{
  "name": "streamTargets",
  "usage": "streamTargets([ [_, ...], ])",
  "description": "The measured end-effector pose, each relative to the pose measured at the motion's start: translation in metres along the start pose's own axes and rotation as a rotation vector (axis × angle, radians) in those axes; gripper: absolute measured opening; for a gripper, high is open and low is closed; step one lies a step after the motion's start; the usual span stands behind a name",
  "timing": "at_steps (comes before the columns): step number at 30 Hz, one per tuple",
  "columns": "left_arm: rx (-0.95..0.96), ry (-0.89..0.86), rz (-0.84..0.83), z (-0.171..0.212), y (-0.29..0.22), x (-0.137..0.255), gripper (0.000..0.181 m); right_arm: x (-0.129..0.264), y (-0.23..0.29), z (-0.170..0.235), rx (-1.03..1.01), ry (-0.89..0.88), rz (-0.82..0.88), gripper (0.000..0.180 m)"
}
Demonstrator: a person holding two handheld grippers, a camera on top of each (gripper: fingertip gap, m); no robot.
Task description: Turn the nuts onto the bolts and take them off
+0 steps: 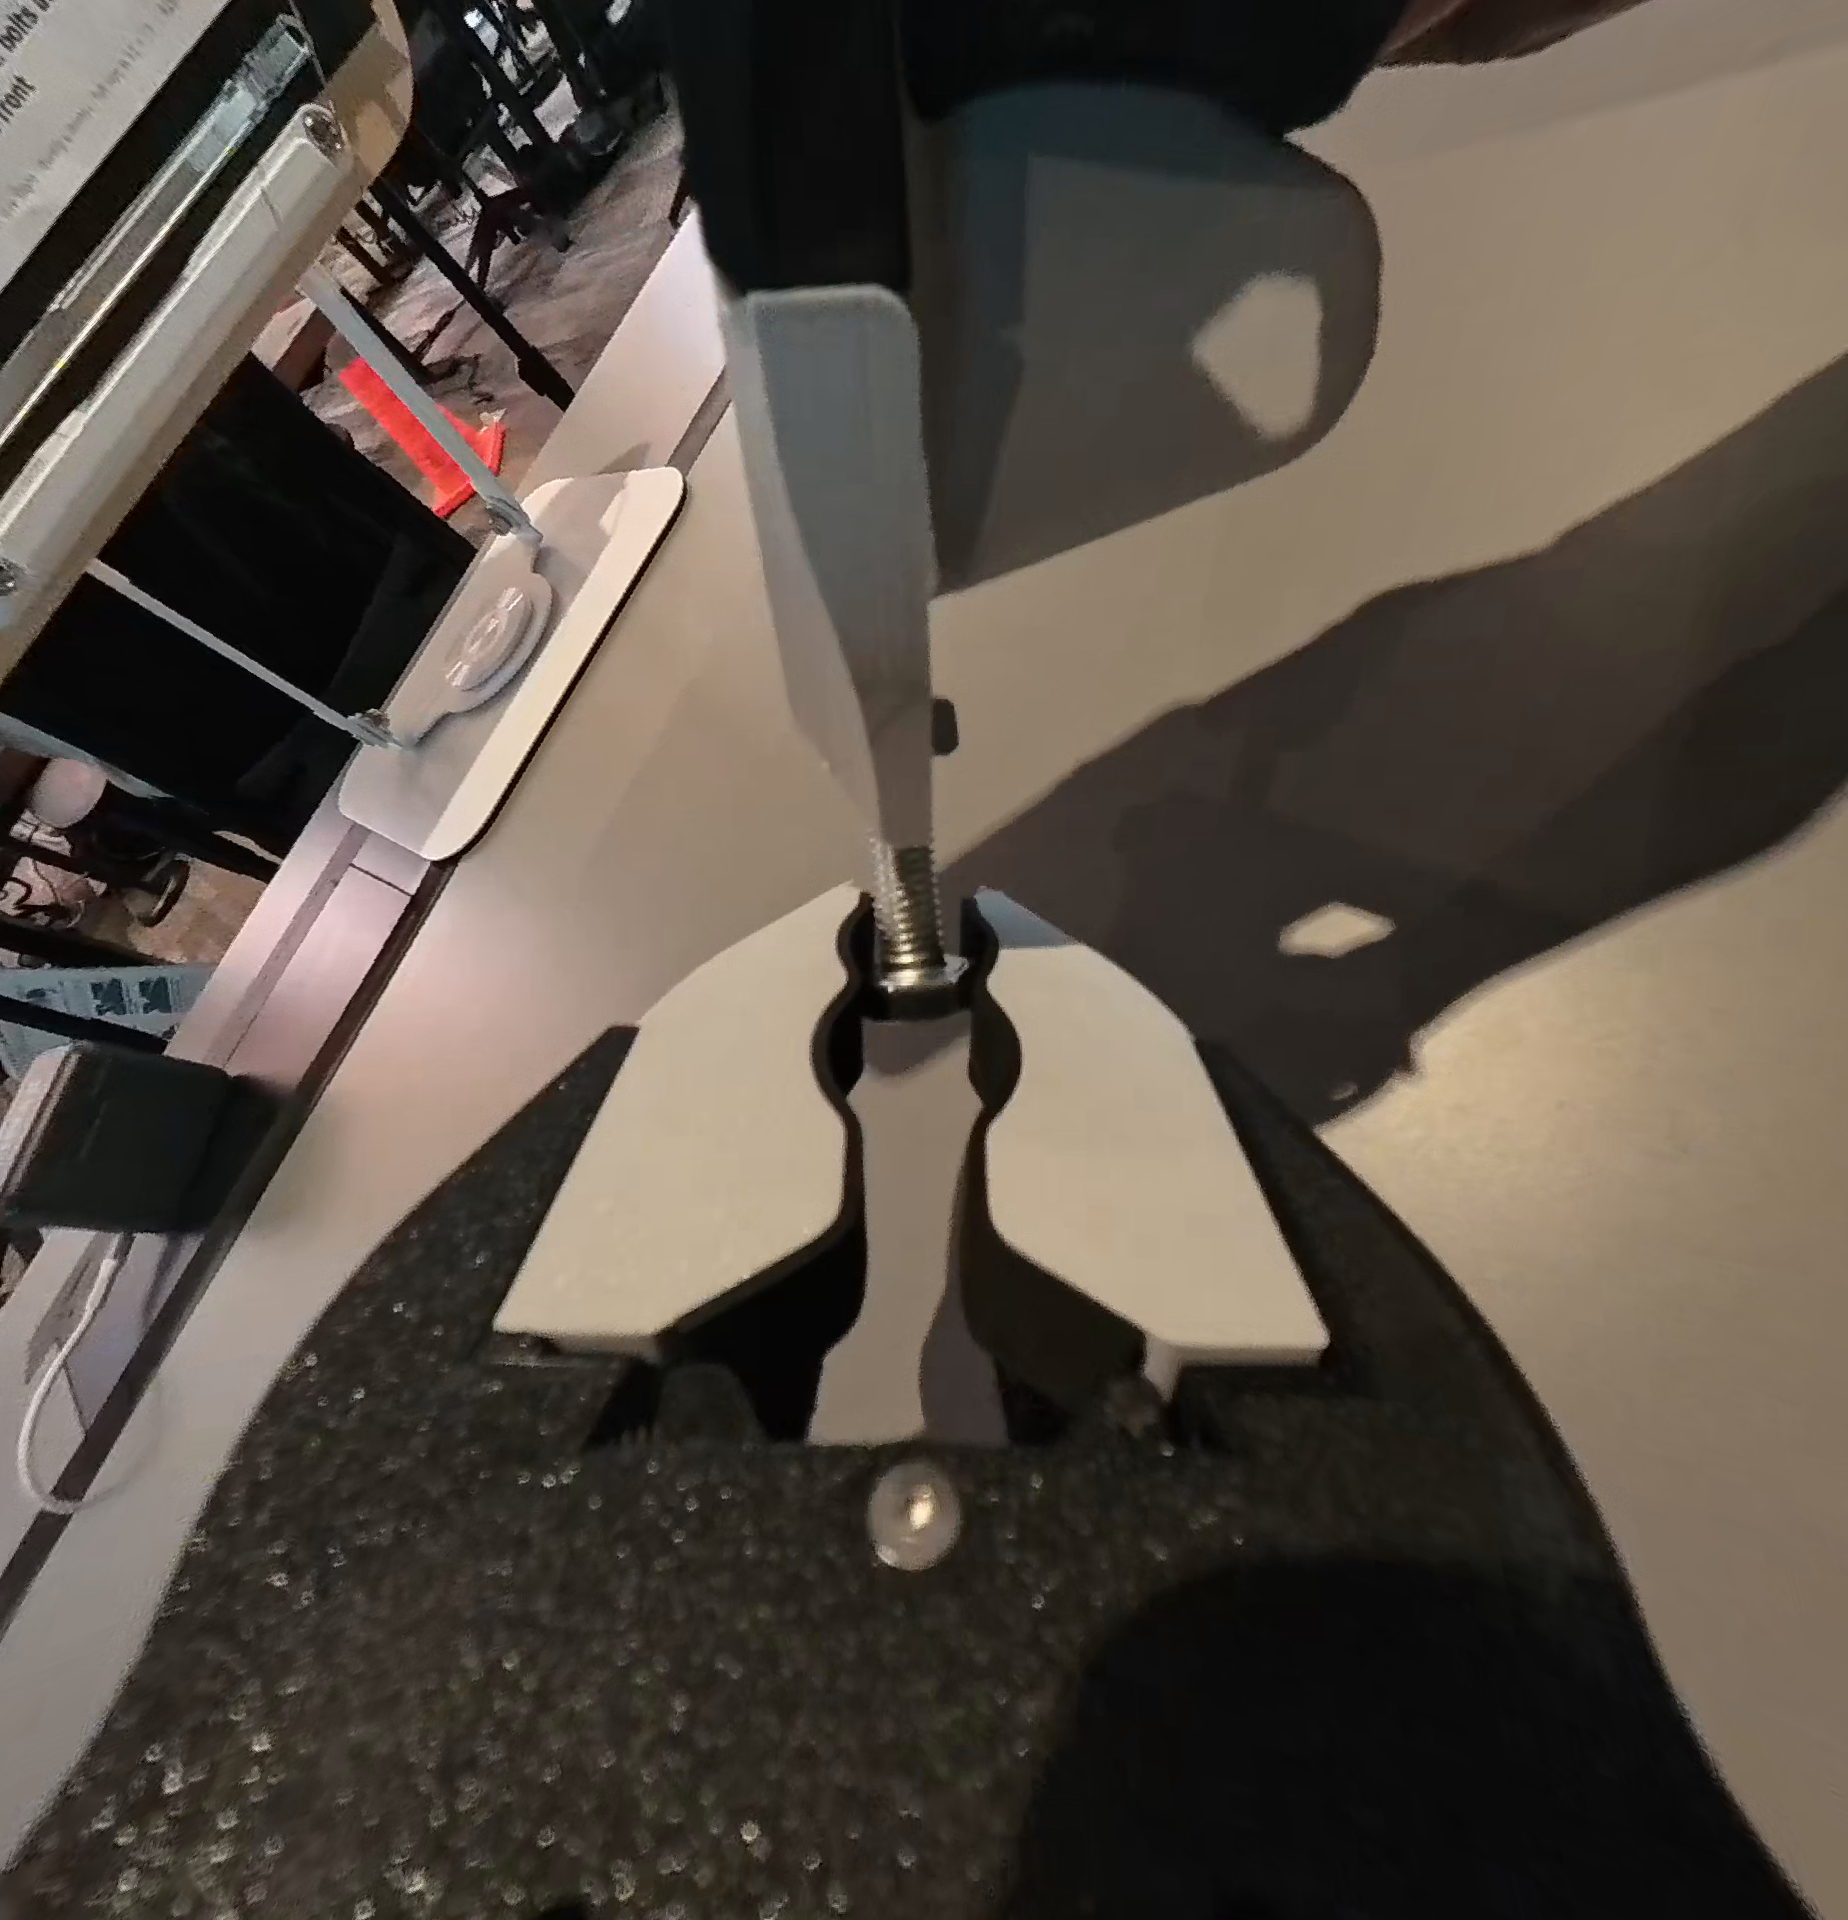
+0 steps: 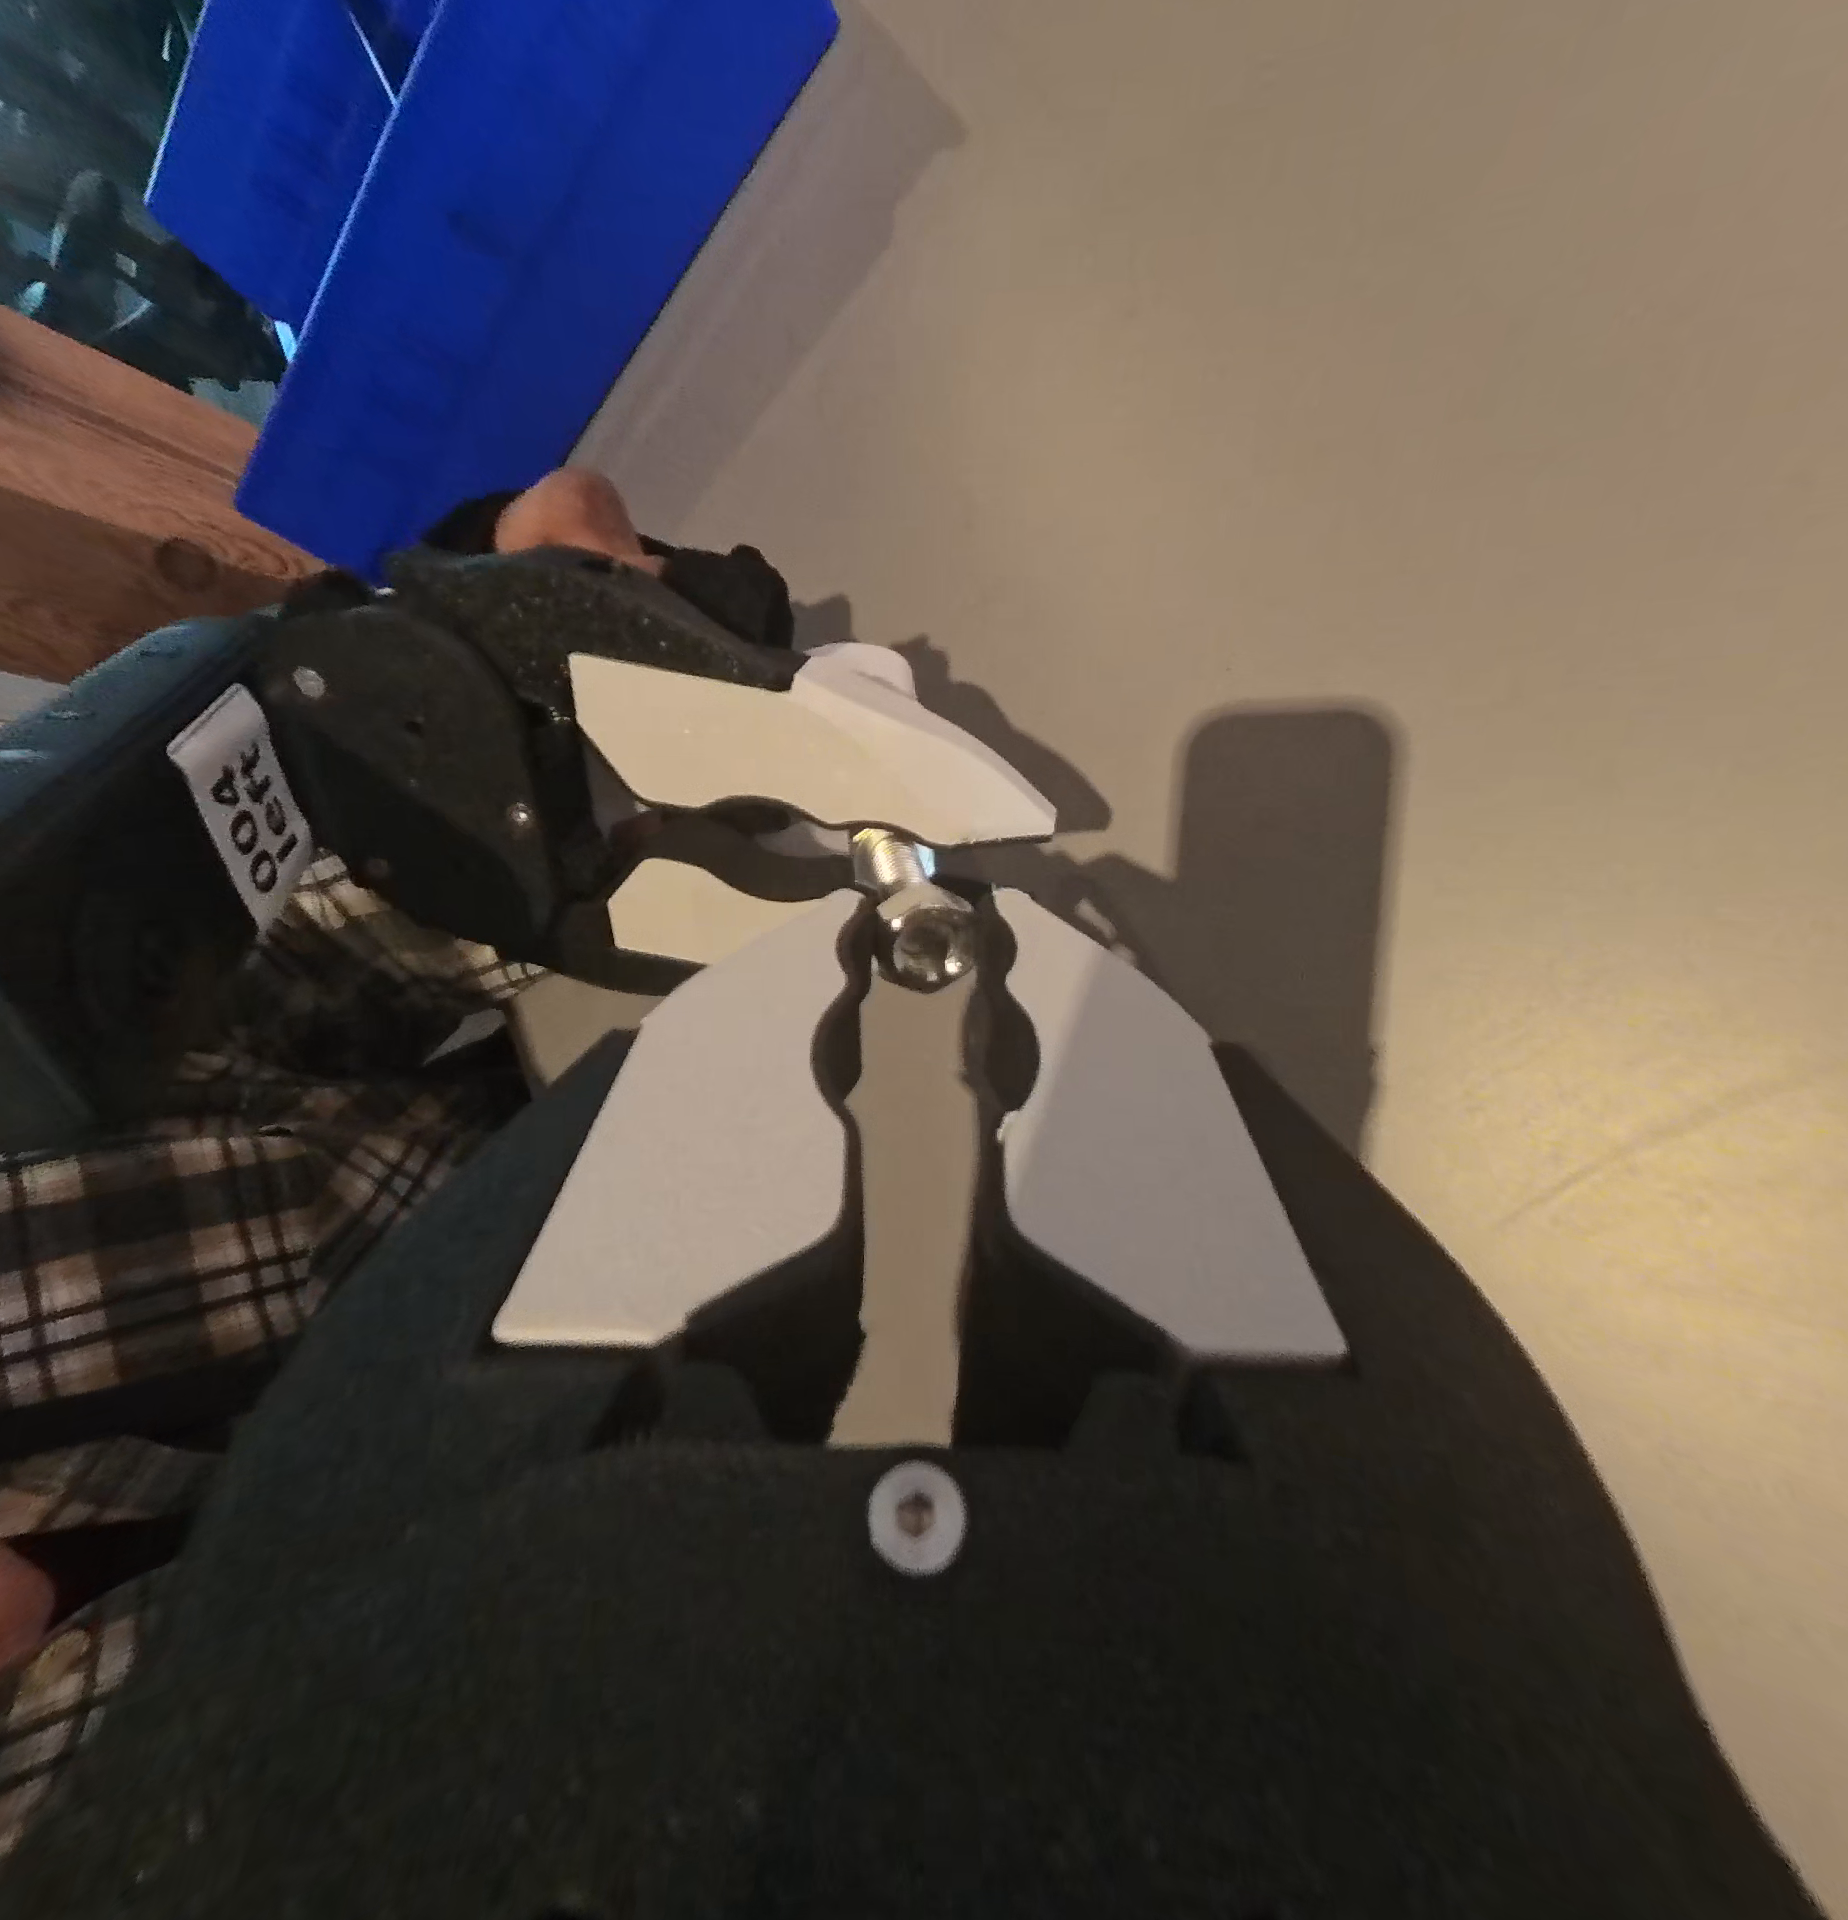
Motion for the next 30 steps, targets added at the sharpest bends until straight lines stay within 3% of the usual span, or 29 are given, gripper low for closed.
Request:
streamTargets([
  [8, 0.028, -0.014, 0.010, -0.002, 0.000, 0.000, 0.015, 0.002, 0.003, -0.002, 0.038, -0.003, 0.016, 0.018],
  [18, 0.094, -0.028, 0.083, -0.002, -0.004, -0.002, 0.015, 0.015, 0.008, -0.004, 0.263, 0.011, 0.058, 0.018],
  [24, 0.287, -0.072, 0.143, 0.004, 0.017, 0.002, 0.015, 0.020, -0.035, 0.044, 0.780, 0.313, 0.243, 0.018],
  [30, 0.420, -0.124, 0.207, 0.004, 0.028, 0.007, 0.015, -0.009, -0.064, 0.092, 0.832, 0.582, 0.140, 0.018],
])
Point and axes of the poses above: each gripper's, where its closed fingertips meet, x back along the fingers, z out of its underside, y = z × x across the jaws, the point moved 3 cm from there along x, back along the fingers, and after that the axes turned 10 degrees about x, right-handed, at the moved point
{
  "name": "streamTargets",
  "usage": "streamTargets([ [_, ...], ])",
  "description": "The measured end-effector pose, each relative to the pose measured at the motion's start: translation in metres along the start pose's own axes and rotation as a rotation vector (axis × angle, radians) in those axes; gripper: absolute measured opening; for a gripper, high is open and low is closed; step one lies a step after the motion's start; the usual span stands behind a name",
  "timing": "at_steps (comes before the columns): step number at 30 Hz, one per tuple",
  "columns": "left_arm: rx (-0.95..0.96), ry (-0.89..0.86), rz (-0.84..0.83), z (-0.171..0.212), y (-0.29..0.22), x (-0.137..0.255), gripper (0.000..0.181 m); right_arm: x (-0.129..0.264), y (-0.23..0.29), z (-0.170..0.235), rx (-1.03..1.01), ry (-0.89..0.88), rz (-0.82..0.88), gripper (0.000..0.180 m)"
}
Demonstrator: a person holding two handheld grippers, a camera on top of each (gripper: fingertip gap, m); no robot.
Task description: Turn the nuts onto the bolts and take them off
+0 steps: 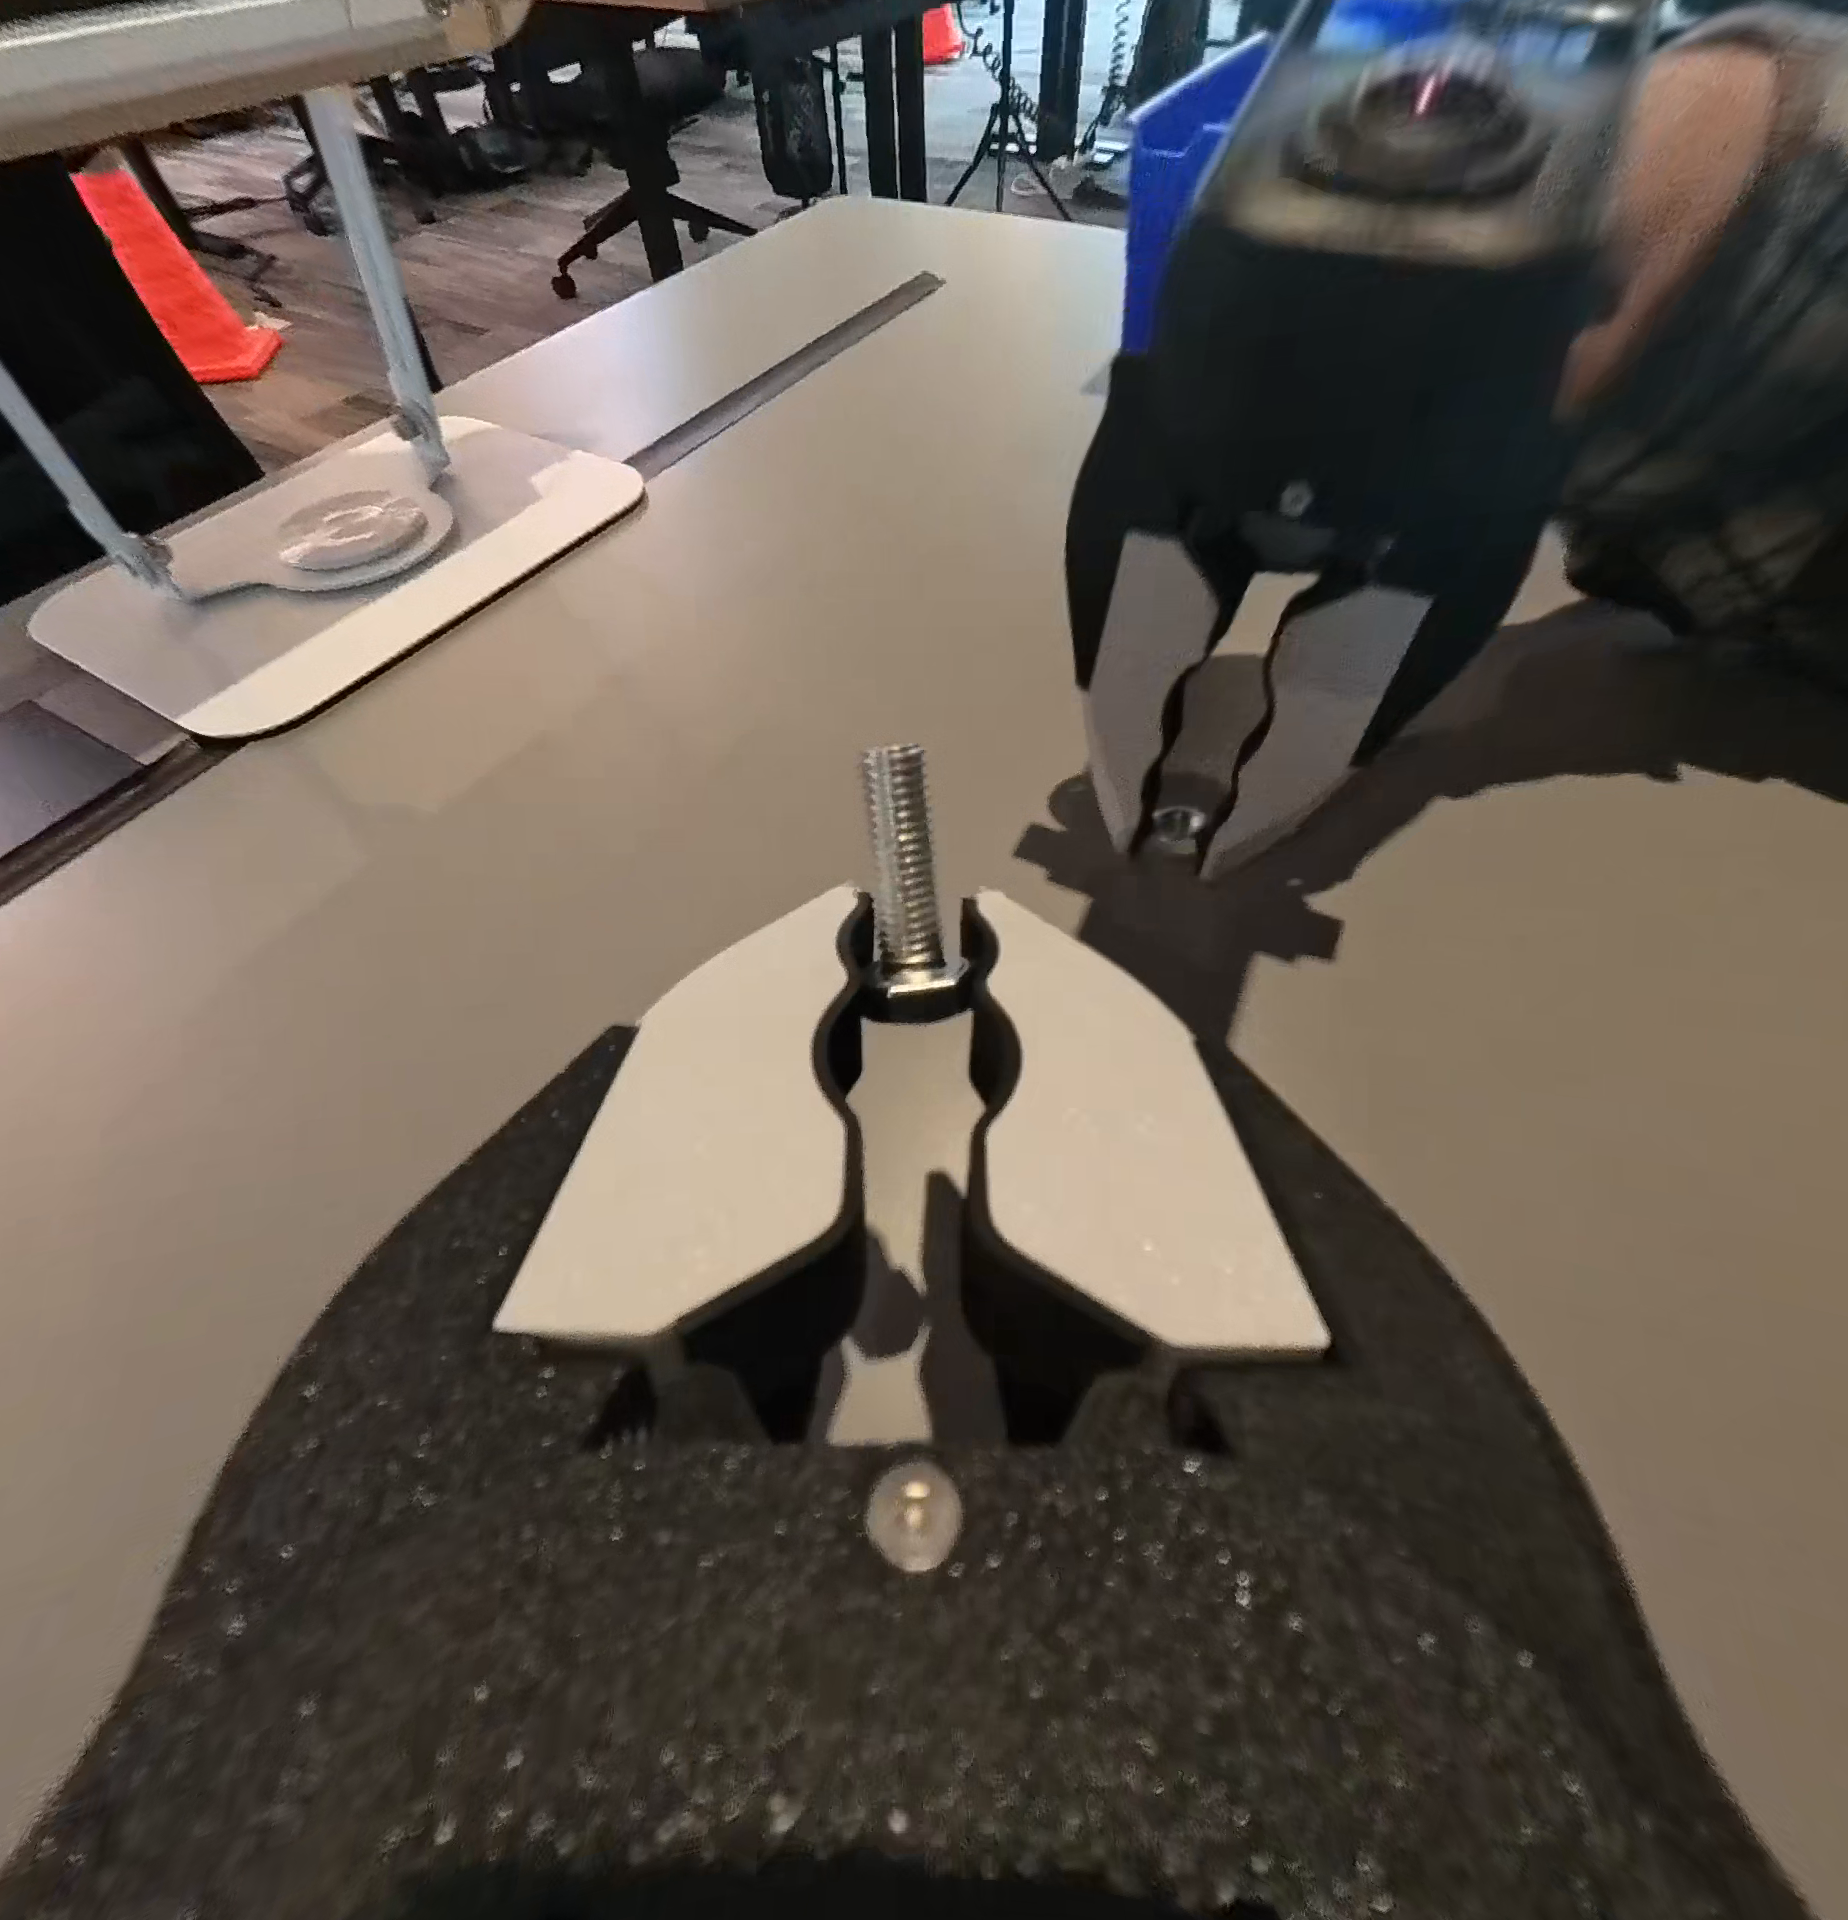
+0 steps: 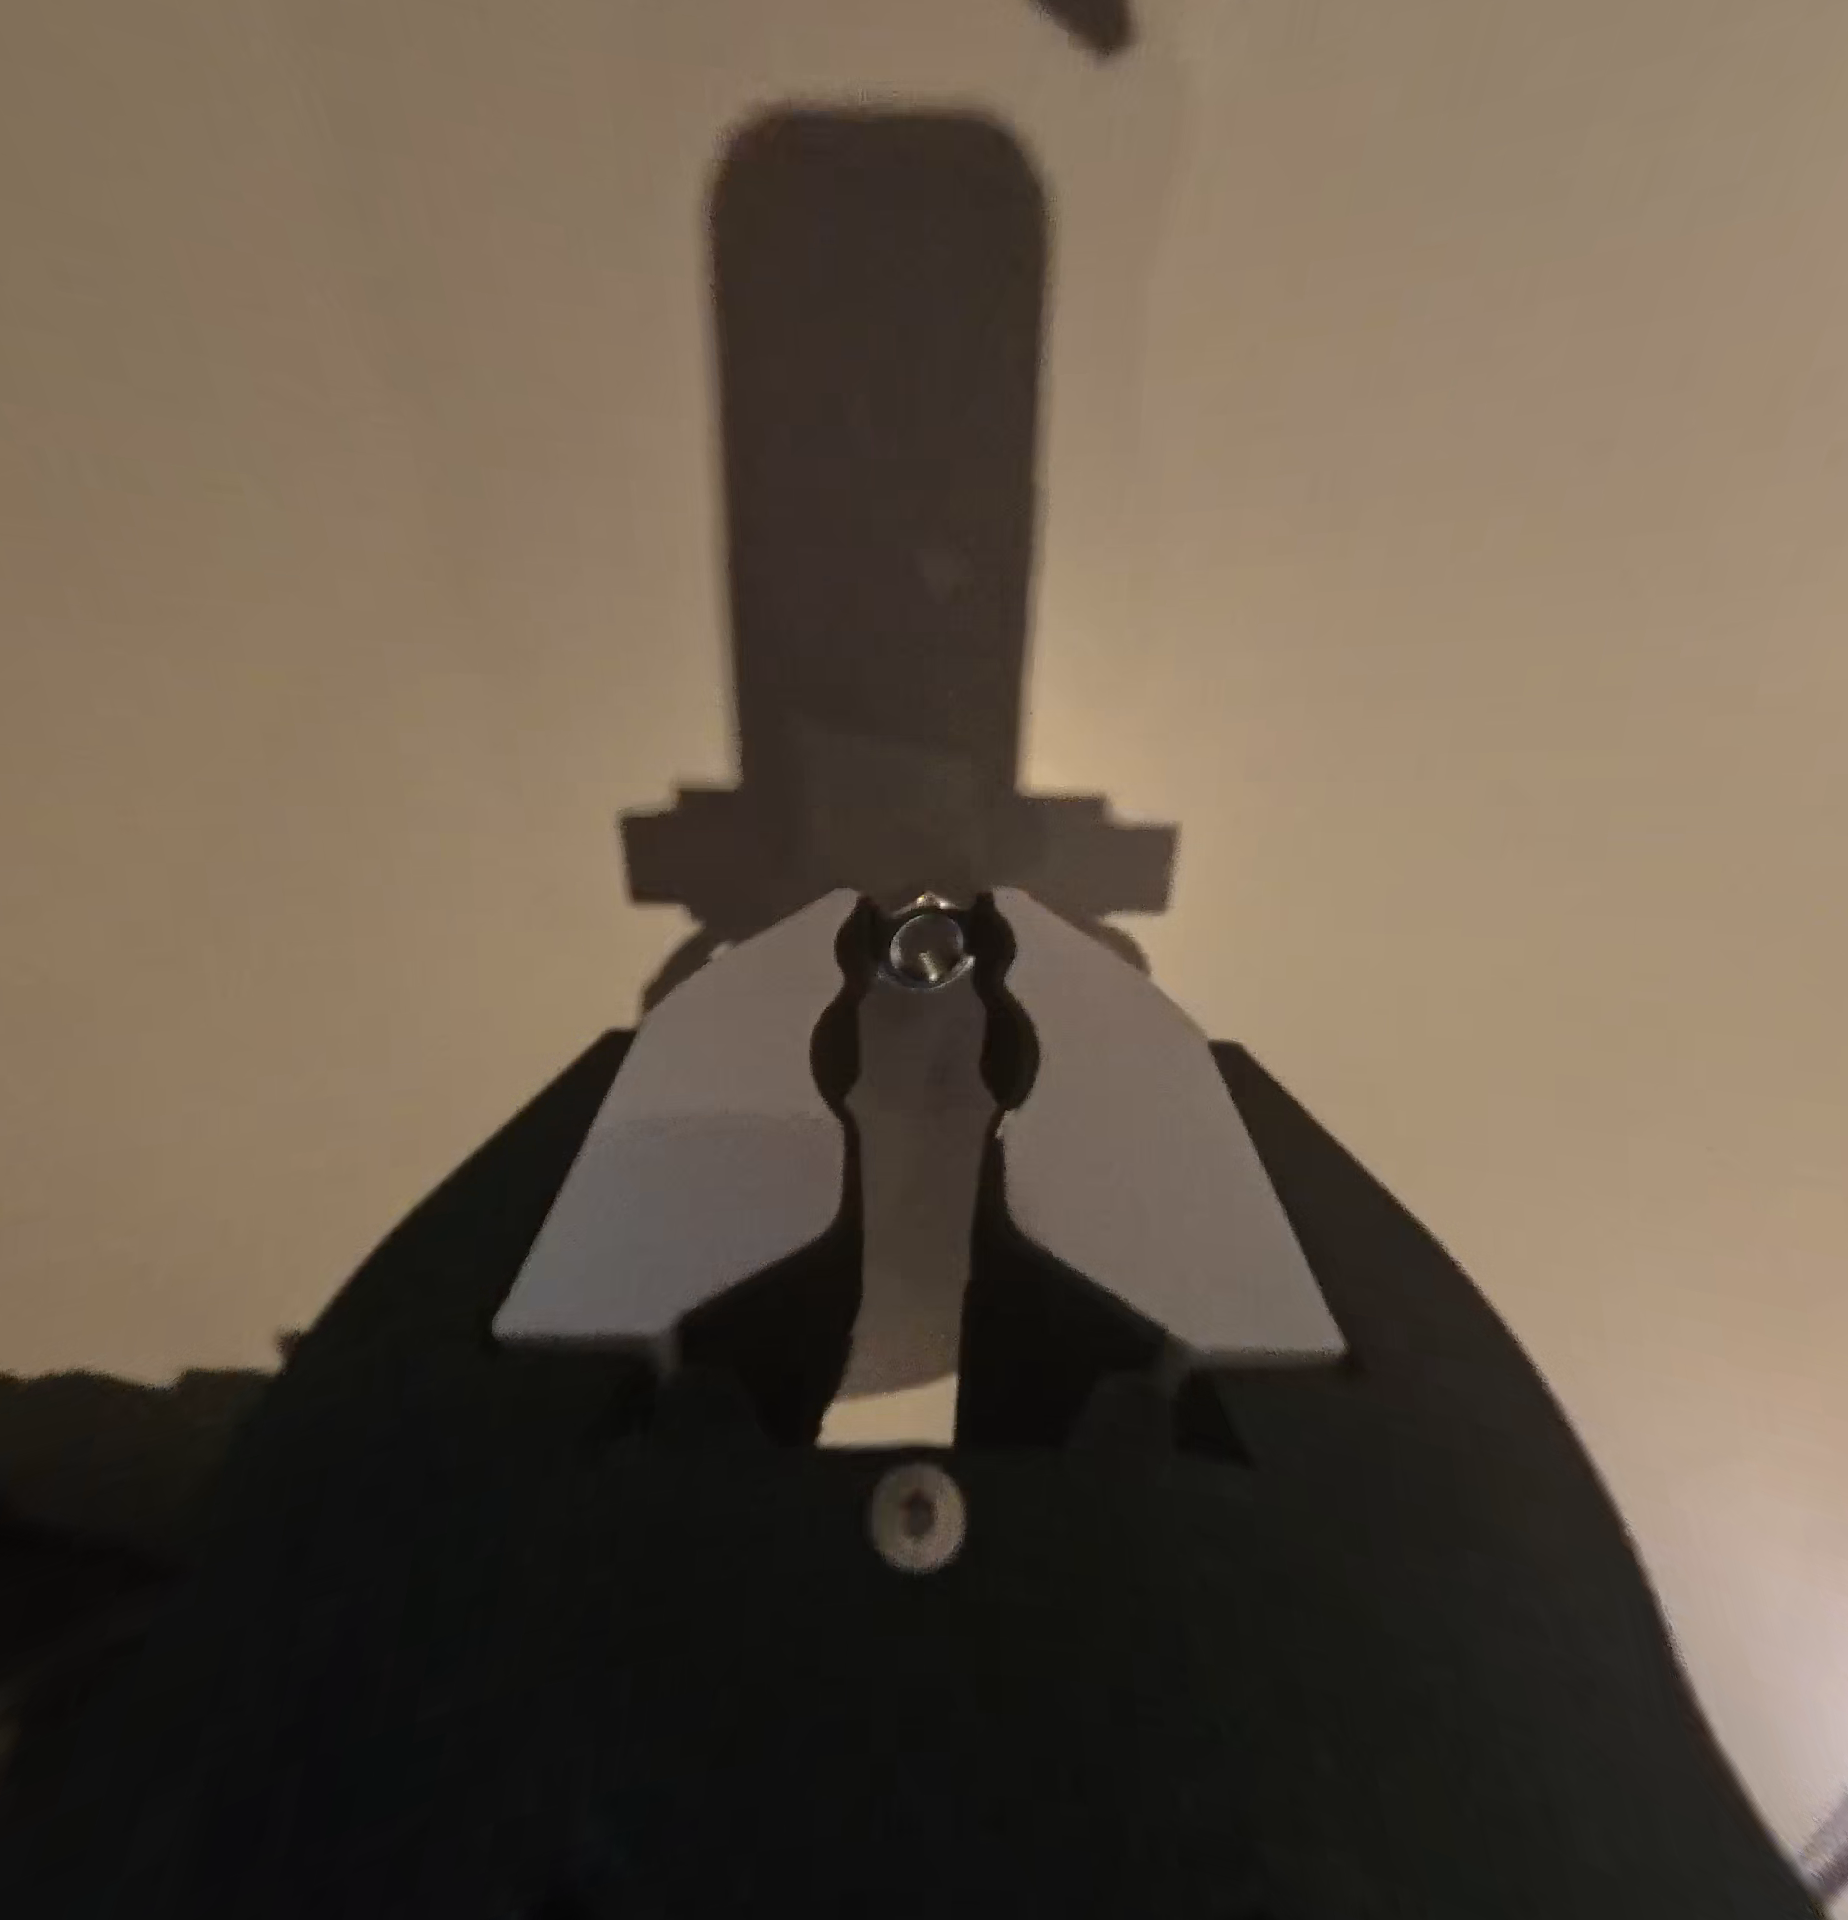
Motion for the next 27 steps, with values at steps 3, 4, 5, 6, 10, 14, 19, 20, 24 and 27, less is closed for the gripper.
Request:
streamTargets([
  [3, 0.031, -0.018, 0.035, -0.002, -0.002, 0.001, 0.015, 0.002, 0.002, -0.002, 0.013, -0.036, -0.029, 0.018],
  [4, 0.042, -0.022, 0.047, -0.002, -0.002, 0.000, 0.015, 0.001, 0.002, 0.000, 0.022, -0.026, -0.031, 0.018],
  [5, 0.050, -0.024, 0.056, -0.002, -0.003, 0.000, 0.015, -0.001, 0.003, 0.000, 0.028, -0.018, -0.034, 0.018],
  [6, 0.055, -0.025, 0.062, -0.002, -0.003, 0.000, 0.015, 0.000, 0.004, -0.001, 0.032, -0.031, -0.041, 0.018],
  [10, 0.052, -0.025, 0.083, -0.001, -0.006, -0.001, 0.015, 0.001, 0.005, 0.000, 0.004, -0.025, -0.081, 0.027],
  [14, 0.048, -0.023, 0.086, -0.001, -0.007, -0.002, 0.015, 0.003, 0.006, 0.000, 0.018, -0.018, -0.065, 0.029],
  [19, 0.043, -0.032, 0.082, -0.002, -0.006, -0.001, 0.015, 0.020, 0.007, -0.006, 0.042, -0.083, -0.035, 0.016],
  [20, 0.044, -0.034, 0.082, -0.002, -0.006, -0.001, 0.015, 0.021, 0.008, -0.008, 0.063, -0.086, -0.023, 0.011],
  [24, 0.051, -0.037, 0.091, -0.002, -0.006, 0.000, 0.015, 0.018, 0.012, -0.011, 0.081, -0.070, -0.030, 0.014],
  [27, 0.046, -0.045, 0.093, -0.003, -0.007, 0.000, 0.015, 0.014, 0.013, -0.007, 0.059, -0.048, -0.051, 0.019],
])
Point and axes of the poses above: each gripper's, where its closed fingertips meet, x back along the fingers, z out of its underside, y = z × x across the jaws, the point moved 3 cm from there along x, back along the fingers, and after that the axes turned 10 degrees about x, right-handed, at the moved point
